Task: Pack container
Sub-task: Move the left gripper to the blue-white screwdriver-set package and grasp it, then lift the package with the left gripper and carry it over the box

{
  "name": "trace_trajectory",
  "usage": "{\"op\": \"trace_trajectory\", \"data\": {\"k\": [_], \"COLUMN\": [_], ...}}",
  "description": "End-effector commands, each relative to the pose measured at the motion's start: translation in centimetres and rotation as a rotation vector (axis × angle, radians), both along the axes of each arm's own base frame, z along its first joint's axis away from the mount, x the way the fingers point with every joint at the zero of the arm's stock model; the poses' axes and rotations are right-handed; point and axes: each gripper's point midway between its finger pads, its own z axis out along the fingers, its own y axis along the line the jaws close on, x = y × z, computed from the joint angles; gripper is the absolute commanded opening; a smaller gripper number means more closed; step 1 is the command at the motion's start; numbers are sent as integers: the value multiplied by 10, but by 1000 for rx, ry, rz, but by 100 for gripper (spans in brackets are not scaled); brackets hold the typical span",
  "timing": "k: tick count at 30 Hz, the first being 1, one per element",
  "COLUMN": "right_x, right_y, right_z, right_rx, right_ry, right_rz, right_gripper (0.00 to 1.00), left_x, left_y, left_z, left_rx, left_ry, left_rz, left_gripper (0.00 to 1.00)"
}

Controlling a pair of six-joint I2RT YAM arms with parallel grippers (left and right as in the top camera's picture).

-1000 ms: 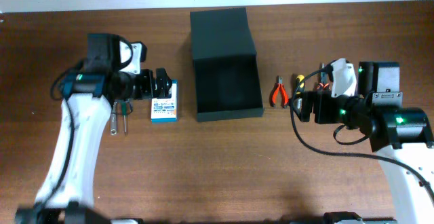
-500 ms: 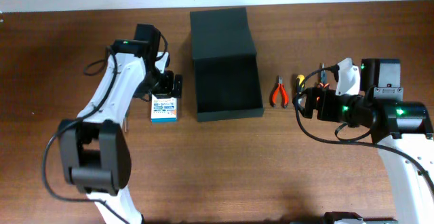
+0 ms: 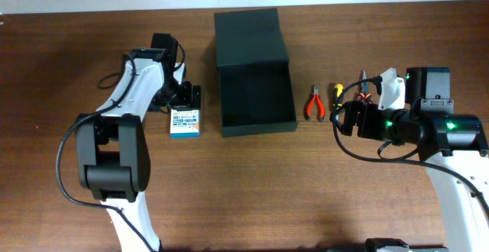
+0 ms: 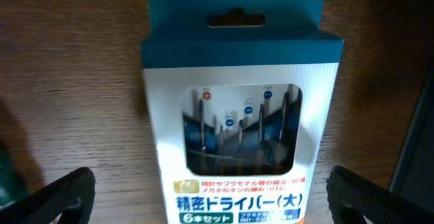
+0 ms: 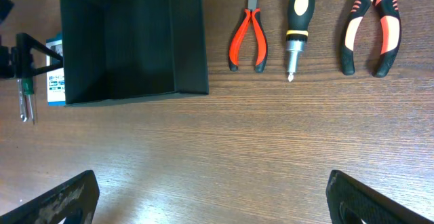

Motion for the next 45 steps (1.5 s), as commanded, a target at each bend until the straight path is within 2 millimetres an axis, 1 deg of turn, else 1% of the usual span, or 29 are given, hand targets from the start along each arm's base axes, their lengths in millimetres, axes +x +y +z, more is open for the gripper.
{"op": "trace_trajectory", "data": {"k": [1, 5, 9, 14, 18, 20, 27, 33, 37, 39, 40, 43, 45], "right_x": [4, 3, 3, 3, 3, 3, 2, 1, 1, 1, 1, 1, 1], "right_y": [-4, -4, -4, -4, -4, -4, -4, -4, -4, -4, -4, -4, -4], "right_z": [6, 6, 6, 6, 6, 6, 5, 4, 4, 4, 4, 4, 4], "right_rx": [-8, -8, -8, -8, -8, -8, -8, -8, -8, -8, -8, -8, -8], "right_ry": [-13, -12, -11, -11, -12, -11, -5, -1, -1, -1, 0, -1, -1], "right_rz": [-14, -14, -14, -14, -14, -14, -14, -14, -14, -14, -14, -14, -14], "right_gripper": [99, 99, 99, 99, 99, 99, 99, 99, 99, 99, 99, 99, 99], "left_x": [3, 4, 3, -2, -5, -6, -6, -9, -9, -10, -10, -10, -10], "left_y": [-9, -6, -6, -6, -6, -6, -6, -6, -6, -6, -6, -6, -6], "left_z": [-5, -5, -9, -28, -38, -39, -39, -39, -39, -39, -39, -39, -39], "left_rx": [4, 61, 57, 59, 59, 61, 60, 62, 62, 62, 62, 62, 62], "left_ry": [2, -6, 5, 54, 79, 82, 83, 97, 97, 98, 98, 98, 98], "left_rz": [-6, 16, 30, 28, 28, 28, 28, 27, 27, 27, 27, 27, 27], "left_gripper": [99, 99, 99, 99, 99, 99, 89, 89, 74, 63, 62, 62, 58]}}
